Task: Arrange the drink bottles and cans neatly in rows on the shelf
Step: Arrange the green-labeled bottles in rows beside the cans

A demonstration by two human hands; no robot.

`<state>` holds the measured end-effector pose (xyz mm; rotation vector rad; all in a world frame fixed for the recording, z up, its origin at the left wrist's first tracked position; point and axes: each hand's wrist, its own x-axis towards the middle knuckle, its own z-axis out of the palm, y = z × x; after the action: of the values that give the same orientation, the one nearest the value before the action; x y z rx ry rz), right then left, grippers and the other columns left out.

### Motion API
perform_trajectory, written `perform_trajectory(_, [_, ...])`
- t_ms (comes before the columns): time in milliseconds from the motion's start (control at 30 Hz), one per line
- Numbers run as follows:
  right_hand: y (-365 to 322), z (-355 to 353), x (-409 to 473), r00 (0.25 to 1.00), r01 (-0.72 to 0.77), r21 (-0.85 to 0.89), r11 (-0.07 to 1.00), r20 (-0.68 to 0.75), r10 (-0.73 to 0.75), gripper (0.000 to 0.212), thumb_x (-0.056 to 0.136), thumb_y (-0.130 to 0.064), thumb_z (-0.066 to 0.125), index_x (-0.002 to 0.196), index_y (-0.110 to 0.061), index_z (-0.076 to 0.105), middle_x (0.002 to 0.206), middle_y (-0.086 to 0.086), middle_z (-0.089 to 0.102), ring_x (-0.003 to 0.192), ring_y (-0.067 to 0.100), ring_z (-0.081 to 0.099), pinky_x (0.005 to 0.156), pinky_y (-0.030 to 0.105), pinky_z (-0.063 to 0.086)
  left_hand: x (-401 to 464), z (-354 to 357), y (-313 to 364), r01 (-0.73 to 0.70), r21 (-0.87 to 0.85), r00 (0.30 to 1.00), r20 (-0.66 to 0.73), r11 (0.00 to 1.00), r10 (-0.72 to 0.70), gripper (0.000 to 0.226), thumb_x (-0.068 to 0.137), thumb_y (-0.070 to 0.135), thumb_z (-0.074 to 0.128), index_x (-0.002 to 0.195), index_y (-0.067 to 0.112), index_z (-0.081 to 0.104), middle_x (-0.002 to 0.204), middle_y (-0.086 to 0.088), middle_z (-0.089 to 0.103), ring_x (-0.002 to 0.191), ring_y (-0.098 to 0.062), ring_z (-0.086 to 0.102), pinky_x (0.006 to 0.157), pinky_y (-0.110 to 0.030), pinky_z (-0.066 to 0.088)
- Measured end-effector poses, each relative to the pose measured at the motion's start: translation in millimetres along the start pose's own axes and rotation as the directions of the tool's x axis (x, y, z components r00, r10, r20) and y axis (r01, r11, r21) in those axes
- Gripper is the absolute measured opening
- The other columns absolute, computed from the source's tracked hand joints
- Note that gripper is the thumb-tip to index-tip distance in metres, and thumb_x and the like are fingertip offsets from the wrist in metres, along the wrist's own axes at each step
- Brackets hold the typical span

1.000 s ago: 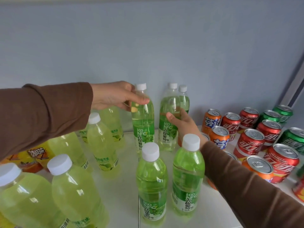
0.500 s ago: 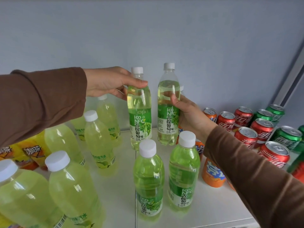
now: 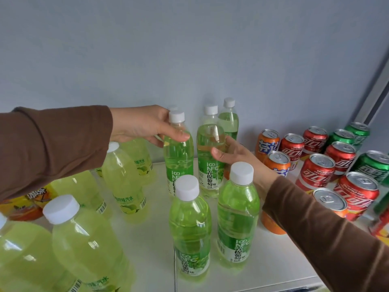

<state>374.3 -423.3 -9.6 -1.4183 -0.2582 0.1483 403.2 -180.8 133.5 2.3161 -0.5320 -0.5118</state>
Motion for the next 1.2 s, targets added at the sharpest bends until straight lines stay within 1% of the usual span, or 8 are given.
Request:
perform_trajectory(100, [7,-4,-1,1.0,-0.005,-0.024,1.0,0.028,0.006,0.059,0.08,-0.023,0.071,0.135,-0.015,0.049,0.133,0.017,0.063,0.07,-0.002,0.071,0.055,0.01,0.052,0,7,-2,0.021,0.008,1.0,0.013,1.0,-0.021,0.039,0.079,0.03,0.079,0.116,0.023,0.069,0.108,0.008,0.076,0.106,-0.009,0.069,0.081,-0.021,0.055])
perform_trajectory(267, [19,-8,1,0.998,-0.037,-0.107,0.994,0.044,0.042,0.083,0.067,-0.045,0.091,0.135,-0.019,0.05,0.136,0.008,0.066,0.108,0.013,0.072,0.075,0.023,0.058,2,18,-8,0.03,0.003,0.999,0.037,1.0,-0.03,0.042,0.077,0.028,0.082,0.116,0.019,0.069,0.098,0.011,0.077,0.095,-0.003,0.072,0.074,-0.017,0.056])
perform_trajectory(400, [12,-4,-3,0.998,-0.048,-0.132,0.99,0.024,0.052,0.05,0.072,-0.033,0.075,0.115,-0.027,0.05,0.111,-0.005,0.072,0.072,-0.006,0.071,0.054,0.011,0.052,1,19,-8,0.026,0.001,0.999,0.04,1.0,-0.026,0.044,0.077,0.025,0.083,0.118,0.017,0.067,0.089,0.014,0.076,0.079,0.005,0.071,0.066,-0.014,0.055])
perform_trajectory(467, [13,-6,-4,0.999,-0.034,-0.144,0.989,0.024,0.038,0.045,0.078,-0.029,0.076,0.114,-0.027,0.05,0.114,-0.003,0.07,0.074,-0.008,0.07,0.058,0.011,0.053,0,19,-7,0.026,0.014,0.999,0.046,1.0,-0.027,0.045,0.077,0.025,0.083,0.119,0.017,0.067,0.094,0.012,0.075,0.081,0.004,0.071,0.071,-0.015,0.056])
perform_trajectory(600, [16,-8,-5,0.999,-0.011,-0.197,0.98,0.027,0.017,0.095,0.044,-0.064,0.093,0.122,-0.028,0.051,0.099,-0.015,0.078,0.084,-0.003,0.073,0.063,0.015,0.056,-1,20,-4,0.035,0.045,0.997,0.062,0.998,-0.038,0.048,0.076,0.027,0.084,0.12,0.019,0.066,0.102,0.007,0.073,0.09,-0.003,0.07,0.082,-0.023,0.057])
perform_trajectory(767, [10,-2,-10,1.0,-0.021,-0.175,0.984,-0.017,0.018,0.034,0.095,-0.001,0.063,0.114,-0.026,0.05,0.105,-0.008,0.065,0.074,-0.014,0.068,0.064,0.007,0.051,-1,21,-3,0.019,0.04,0.997,0.076,0.999,-0.022,0.043,0.078,0.023,0.083,0.117,0.019,0.067,0.094,0.012,0.073,0.082,0.003,0.07,0.074,-0.017,0.056])
perform_trajectory(933, [-1,5,-19,1.0,0.0,-0.199,0.98,0.021,0.004,0.093,0.046,-0.066,0.092,0.122,-0.027,0.054,0.107,-0.018,0.076,0.095,-0.005,0.071,0.075,0.013,0.055,-1,19,-3,0.002,0.051,0.994,0.108,0.999,-0.007,0.038,0.079,0.021,0.082,0.115,0.018,0.068,0.087,0.014,0.073,0.078,0.005,0.069,0.069,-0.014,0.055])
perform_trajectory(1200, [-7,5,-24,0.997,-0.052,-0.161,0.986,0.045,0.06,0.104,0.052,-0.06,0.094,0.141,-0.026,0.051,0.138,0.007,0.066,0.129,0.03,0.061,0.105,0.042,0.054,-6,15,0,0.06,0.059,0.986,0.152,0.996,-0.068,0.045,0.08,0.022,0.081,0.122,0.023,0.065,0.114,0.005,0.069,0.105,-0.008,0.067,0.093,-0.027,0.056])
